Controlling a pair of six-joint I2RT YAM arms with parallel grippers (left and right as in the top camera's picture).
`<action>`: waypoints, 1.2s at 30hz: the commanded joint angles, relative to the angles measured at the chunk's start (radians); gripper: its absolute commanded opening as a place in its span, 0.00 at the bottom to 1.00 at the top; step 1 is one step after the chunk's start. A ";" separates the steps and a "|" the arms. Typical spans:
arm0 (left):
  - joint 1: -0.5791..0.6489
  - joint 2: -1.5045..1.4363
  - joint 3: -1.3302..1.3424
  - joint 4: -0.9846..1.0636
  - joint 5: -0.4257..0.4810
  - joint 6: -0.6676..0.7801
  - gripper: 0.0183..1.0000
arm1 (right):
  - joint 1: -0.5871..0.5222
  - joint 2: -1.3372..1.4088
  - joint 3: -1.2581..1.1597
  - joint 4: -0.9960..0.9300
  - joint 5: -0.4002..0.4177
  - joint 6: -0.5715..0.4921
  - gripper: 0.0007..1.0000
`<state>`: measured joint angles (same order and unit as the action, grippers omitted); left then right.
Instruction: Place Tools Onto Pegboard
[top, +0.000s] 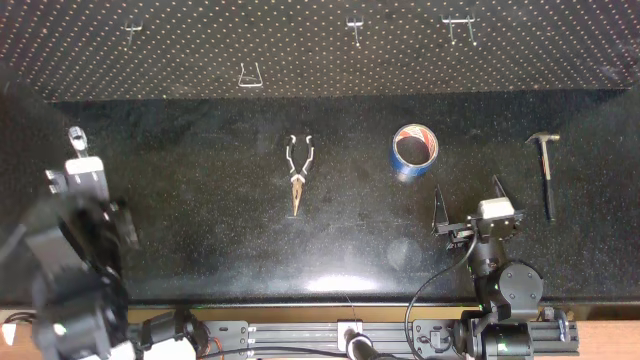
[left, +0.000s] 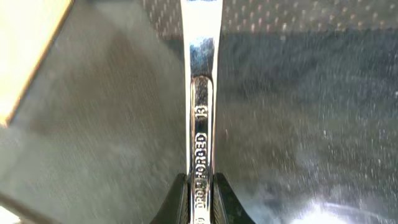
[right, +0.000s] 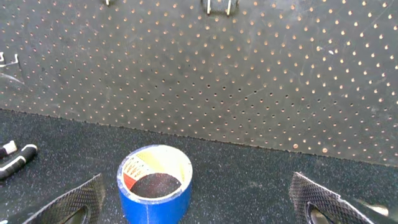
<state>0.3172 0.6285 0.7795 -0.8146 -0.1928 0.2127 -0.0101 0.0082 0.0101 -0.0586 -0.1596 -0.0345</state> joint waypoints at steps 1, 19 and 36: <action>-0.003 -0.206 -0.161 0.185 0.026 -0.139 0.01 | 0.006 -0.007 -0.006 -0.001 0.002 0.008 0.98; -0.117 0.499 0.000 0.571 0.289 -0.234 0.01 | 0.006 -0.007 -0.006 -0.001 0.002 0.008 0.98; -0.117 0.450 0.000 0.571 0.276 -0.204 0.01 | 0.006 -0.007 -0.006 -0.001 0.002 0.008 0.98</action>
<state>0.2020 1.1011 0.7563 -0.2573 0.0864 -0.0040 -0.0101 0.0074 0.0101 -0.0593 -0.1596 -0.0345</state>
